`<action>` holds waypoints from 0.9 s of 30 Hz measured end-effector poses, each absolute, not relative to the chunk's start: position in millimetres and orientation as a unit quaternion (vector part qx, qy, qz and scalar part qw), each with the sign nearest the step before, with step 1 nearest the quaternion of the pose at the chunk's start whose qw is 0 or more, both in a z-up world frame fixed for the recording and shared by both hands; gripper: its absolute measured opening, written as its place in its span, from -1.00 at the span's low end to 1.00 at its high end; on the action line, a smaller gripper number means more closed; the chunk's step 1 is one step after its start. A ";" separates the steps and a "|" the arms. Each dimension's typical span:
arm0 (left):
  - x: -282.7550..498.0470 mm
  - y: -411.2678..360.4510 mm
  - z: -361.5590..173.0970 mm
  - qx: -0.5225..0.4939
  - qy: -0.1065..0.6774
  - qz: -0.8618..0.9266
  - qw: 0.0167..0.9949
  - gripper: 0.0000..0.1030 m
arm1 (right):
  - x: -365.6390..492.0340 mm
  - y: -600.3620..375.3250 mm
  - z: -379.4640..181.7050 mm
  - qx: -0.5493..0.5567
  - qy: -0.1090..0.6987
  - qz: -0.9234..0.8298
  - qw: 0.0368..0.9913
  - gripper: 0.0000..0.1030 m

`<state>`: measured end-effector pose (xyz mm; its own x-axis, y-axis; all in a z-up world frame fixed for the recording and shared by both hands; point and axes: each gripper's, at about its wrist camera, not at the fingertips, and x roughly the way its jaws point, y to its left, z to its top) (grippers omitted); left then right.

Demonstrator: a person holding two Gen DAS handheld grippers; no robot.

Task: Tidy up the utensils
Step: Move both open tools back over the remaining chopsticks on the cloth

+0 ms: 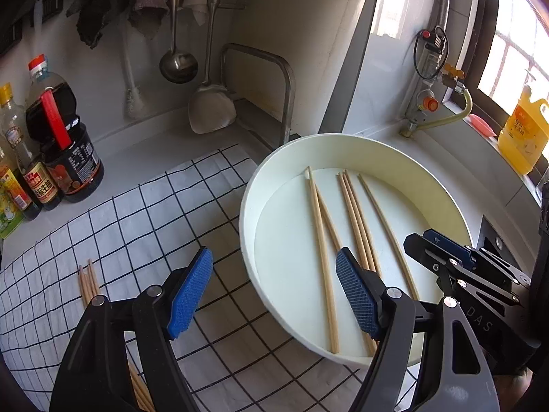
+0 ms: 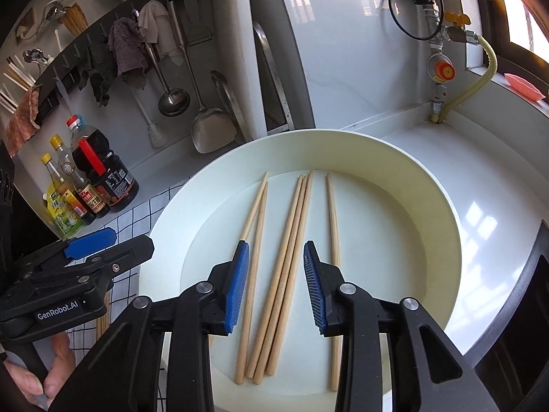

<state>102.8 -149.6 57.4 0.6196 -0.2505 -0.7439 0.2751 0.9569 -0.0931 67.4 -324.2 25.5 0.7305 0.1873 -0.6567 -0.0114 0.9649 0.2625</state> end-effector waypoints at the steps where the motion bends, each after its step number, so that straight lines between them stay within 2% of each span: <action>1: 100.3 -145.0 58.5 0.013 0.409 -0.144 0.901 0.43 | 67.0 -320.2 26.6 0.119 0.362 0.057 0.923 -0.31; 4: 93.7 -130.5 61.7 0.005 0.405 -0.136 0.904 0.52 | 65.2 -306.9 30.1 0.106 0.361 0.066 0.924 -0.23; 18: 49.4 -44.4 54.8 -0.010 0.395 -0.078 0.915 0.58 | 47.8 -243.9 47.4 0.058 0.343 0.125 0.929 0.13; 27: 17.3 0.0 40.3 -0.021 0.393 -0.035 0.919 0.64 | 32.4 -192.0 49.3 0.019 0.332 0.181 0.925 0.20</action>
